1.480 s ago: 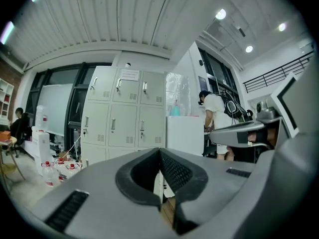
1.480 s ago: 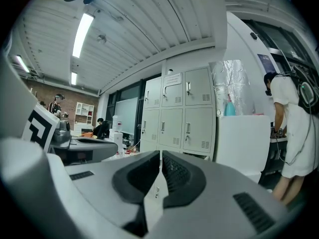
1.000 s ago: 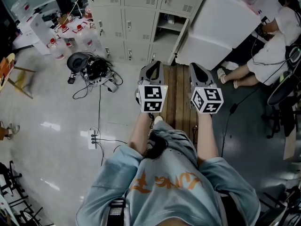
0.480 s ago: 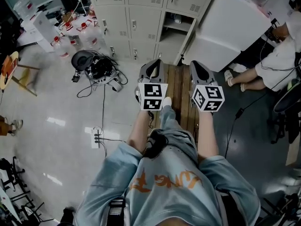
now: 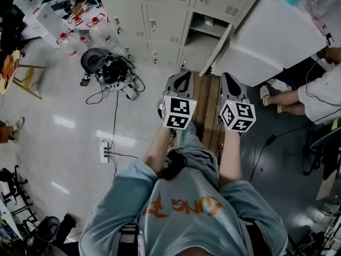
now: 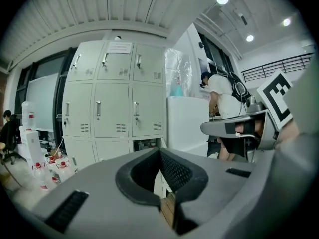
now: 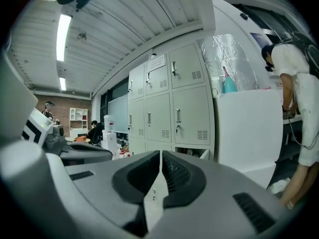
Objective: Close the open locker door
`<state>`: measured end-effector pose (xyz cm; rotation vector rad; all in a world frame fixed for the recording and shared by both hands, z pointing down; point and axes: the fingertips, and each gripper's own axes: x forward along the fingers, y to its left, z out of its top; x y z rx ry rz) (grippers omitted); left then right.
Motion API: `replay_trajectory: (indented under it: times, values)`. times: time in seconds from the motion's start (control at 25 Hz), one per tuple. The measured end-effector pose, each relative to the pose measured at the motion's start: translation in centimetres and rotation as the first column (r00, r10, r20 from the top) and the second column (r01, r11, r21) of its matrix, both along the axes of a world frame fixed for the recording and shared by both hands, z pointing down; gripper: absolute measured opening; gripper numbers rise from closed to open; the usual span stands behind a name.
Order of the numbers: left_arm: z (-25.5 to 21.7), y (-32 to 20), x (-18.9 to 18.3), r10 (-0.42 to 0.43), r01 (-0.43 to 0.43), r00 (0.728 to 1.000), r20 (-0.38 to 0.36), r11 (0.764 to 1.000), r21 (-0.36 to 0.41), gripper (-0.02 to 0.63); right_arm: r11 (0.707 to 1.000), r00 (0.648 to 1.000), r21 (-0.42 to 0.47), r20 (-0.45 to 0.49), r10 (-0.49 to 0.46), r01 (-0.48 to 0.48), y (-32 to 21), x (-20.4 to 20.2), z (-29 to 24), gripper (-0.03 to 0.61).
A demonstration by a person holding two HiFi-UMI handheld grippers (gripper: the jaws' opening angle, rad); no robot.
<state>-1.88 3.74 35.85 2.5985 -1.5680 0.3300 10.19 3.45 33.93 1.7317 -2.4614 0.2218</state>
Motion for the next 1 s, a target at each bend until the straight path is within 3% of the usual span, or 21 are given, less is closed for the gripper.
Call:
replay_trajectory:
  times: [0.24,0.4,0.8,1.0]
  values:
    - [3.1,-4.9,2.7,0.024,-0.022,0.999,0.036,0.998,-0.063,0.021,0.995,0.998,-0.09,0.048,0.041,-0.036,-5.1,3.0,4.5,0.036]
    - [6.8,-7.6,4.7,0.036,-0.026,0.997,0.072,0.989,-0.144,0.021,0.982,0.993,-0.177,0.087,0.077,-0.061,-7.8,5.4,8.7,0.037]
    - [13.7,-12.2,11.8,0.14,-0.1,0.985,0.102,0.94,-0.325,0.021,0.944,0.966,-0.31,0.187,0.176,-0.112,-13.0,10.9,14.9,0.037]
    - [14.7,-15.3,14.1,0.082,-0.051,0.994,0.073,0.934,-0.354,0.021,0.941,0.956,-0.319,0.226,0.188,-0.11,-16.8,13.7,16.1,0.037]
